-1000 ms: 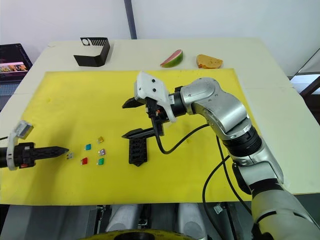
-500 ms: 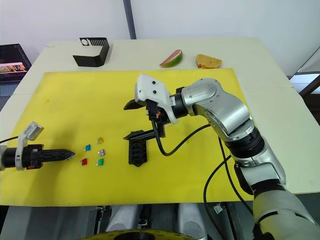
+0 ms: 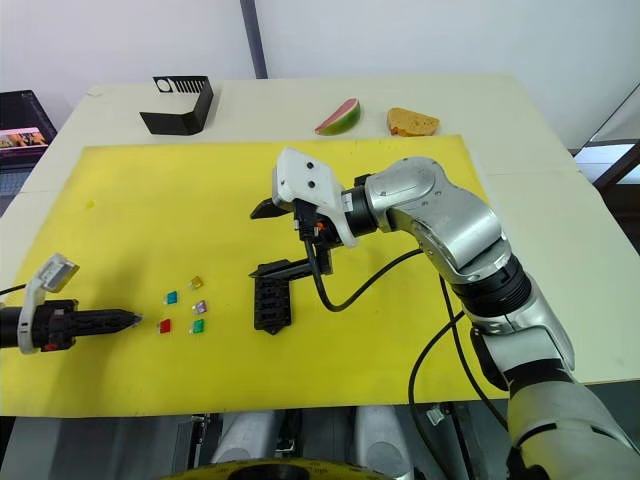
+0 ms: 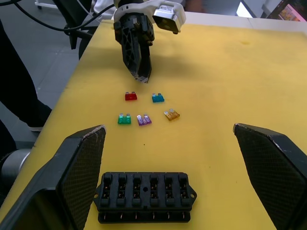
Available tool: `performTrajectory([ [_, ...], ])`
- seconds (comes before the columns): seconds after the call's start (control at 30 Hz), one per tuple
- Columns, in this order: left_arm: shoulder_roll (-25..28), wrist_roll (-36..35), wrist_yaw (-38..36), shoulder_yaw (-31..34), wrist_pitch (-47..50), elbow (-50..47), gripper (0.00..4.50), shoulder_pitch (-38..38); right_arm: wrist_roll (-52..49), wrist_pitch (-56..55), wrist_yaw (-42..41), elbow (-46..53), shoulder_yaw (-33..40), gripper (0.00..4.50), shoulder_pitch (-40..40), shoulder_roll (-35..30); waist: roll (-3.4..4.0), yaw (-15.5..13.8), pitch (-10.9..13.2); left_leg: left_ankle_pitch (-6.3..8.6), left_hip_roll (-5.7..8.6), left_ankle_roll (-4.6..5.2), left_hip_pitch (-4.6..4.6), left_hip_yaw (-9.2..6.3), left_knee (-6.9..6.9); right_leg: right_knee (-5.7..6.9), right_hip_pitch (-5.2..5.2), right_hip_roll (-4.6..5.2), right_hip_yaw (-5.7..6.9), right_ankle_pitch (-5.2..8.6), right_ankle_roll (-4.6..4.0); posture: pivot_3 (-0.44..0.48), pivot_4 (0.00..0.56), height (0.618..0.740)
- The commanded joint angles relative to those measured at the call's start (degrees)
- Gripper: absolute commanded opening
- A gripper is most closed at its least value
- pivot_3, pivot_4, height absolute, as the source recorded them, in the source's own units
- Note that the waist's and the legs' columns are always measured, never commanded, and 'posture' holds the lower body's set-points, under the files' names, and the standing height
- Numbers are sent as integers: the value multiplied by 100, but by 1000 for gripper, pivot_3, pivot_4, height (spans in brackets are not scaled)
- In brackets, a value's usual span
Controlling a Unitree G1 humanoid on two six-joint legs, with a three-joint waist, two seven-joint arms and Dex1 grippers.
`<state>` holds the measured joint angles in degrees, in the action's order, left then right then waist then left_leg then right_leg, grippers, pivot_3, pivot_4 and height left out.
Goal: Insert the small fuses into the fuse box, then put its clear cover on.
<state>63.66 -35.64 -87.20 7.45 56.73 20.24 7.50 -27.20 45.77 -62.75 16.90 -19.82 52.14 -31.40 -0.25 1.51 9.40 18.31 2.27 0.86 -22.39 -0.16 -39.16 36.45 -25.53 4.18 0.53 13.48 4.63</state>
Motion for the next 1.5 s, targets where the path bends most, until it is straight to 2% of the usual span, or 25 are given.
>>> performTrajectory([
  [0.03, 93, 145, 59, -26, -35, 132, 2656, -201, -2, -89, 4, 180, 88, 4500, 32, 1, 0, 2, 0, 0, 0, 0, 0, 0, 0, 0, 0, 0, 0, 0, 0, 0, 150, 740],
  [0.2, 103, 158, 71, 19, -90, 222, 2656, -256, 20, -127, 0, 165, 85, 4500, 23, -7, 0, 34, 0, 0, 0, 0, 0, 0, 1, 0, 0, 0, 0, 0, 0, 0, 150, 740],
  [0.37, 101, 147, 107, 47, -101, 238, 267, -270, 31, -161, -9, 134, 72, 4500, 42, 2, 0, 96, 0, 0, -1, 0, 0, 0, 3, 0, -1, 0, 0, 0, 0, 0, 150, 740],
  [0.73, 125, 131, 122, 150, -158, 295, 267, -325, 52, -229, -35, 60, 45, 4500, 73, 37, 0, 91, 0, 0, 0, 0, -1, 0, 3, -1, 0, 2, 0, 0, 0, 0, 150, 740],
  [0.77, 121, 127, 124, 164, -167, 300, 124, -323, 58, -239, -37, 51, 40, 4500, 75, 40, 0, 91, 0, 1, 0, 1, -1, 0, 3, -1, 0, 2, 0, 0, 0, 0, 150, 740],
  [0.93, 134, 110, 129, 225, -213, 301, 124, -326, 68, -246, -50, 46, 47, 4500, 61, 53, 0, 91, 0, 1, 0, 1, -1, 0, 3, -1, 0, 2, 0, 0, 0, 0, 150, 740],
  [1.1, 216, -156, 149, 552, -26, -23, 124, -225, -109, -6, -33, 148, 188, 4500, -64, -25, -1, 85, 0, 1, -1, 1, -1, 0, 3, -1, 0, 3, 0, 0, 0, 0, 150, 740],
  [1.33, 140, -1431, 646, 1497, 982, -1971, 124, 532, -1464, 1839, 546, 292, 1364, 4500, -287, -54, -9, -89, 3, 4, 3, 6, -8, -1, -2, -10, 6, 13, 0, 0, 0, 0, 150, 740],
  [1.5, -445, -2133, 1224, 1282, 1012, -3277, 124, 1402, -2952, 3567, 1163, -29, 2409, 4500, -60, 432, -8, -58, 3, 3, 6, 5, -4, -3, -1, -12, 11, 16, 1, -1, 1, 0, 150, 740],
])
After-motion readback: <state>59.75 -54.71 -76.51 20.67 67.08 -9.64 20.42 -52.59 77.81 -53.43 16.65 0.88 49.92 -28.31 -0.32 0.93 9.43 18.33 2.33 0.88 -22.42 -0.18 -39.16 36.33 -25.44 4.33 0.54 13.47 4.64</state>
